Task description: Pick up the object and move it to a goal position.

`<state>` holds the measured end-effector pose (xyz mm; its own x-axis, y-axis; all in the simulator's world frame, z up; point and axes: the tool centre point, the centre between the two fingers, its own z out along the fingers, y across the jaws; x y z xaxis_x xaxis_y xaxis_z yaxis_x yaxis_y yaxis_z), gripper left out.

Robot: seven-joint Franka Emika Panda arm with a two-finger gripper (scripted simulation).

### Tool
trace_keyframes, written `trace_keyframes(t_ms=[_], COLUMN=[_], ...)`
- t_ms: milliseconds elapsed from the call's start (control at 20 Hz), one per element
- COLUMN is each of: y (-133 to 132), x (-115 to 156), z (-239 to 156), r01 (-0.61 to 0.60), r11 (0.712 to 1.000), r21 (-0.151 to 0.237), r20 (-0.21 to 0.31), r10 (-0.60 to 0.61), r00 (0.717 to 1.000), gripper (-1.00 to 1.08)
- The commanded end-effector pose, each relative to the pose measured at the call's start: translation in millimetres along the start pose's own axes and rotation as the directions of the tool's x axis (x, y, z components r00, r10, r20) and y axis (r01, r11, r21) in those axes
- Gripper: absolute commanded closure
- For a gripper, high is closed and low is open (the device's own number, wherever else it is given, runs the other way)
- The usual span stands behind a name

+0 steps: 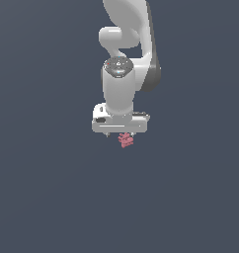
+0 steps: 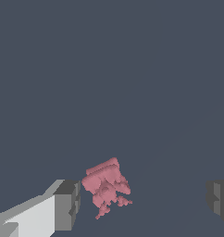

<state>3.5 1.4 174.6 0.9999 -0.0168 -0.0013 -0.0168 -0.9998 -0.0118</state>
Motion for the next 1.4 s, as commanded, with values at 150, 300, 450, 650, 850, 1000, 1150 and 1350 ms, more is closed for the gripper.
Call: trace_keyframes(t_ms=[150, 300, 450, 650, 850, 1000, 1150, 1350], y=[2.6, 10.0, 15.0, 14.6, 12.2, 8.6, 3.4, -6.0], x=[-1.7, -6.4, -9.2, -9.1, -11.8, -15.9, -22.0, -33.9], z=[1.3, 4.6, 6.2, 6.2, 11.2, 18.3, 28.3, 45.6], r01=[-0.001, -0.004, -0.009, -0.008, 0.017, 0.053, 0.105, 0.199], r11=[1.000, 1.000, 1.000, 1.000, 1.000, 0.999, 0.994, 0.980], r21=[-0.002, -0.007, -0.010, -0.010, -0.010, -0.010, -0.010, -0.010], r20=[0.008, 0.028, 0.042, 0.041, 0.039, 0.036, 0.032, 0.024], r10=[0.001, 0.004, 0.009, 0.008, -0.016, -0.053, -0.105, -0.199], r00=[1.000, 1.000, 0.999, 0.999, 0.999, 0.998, 0.994, 0.980], gripper=[-0.92, -0.92, -0.92, -0.92, -0.92, -0.92, -0.92, -0.92])
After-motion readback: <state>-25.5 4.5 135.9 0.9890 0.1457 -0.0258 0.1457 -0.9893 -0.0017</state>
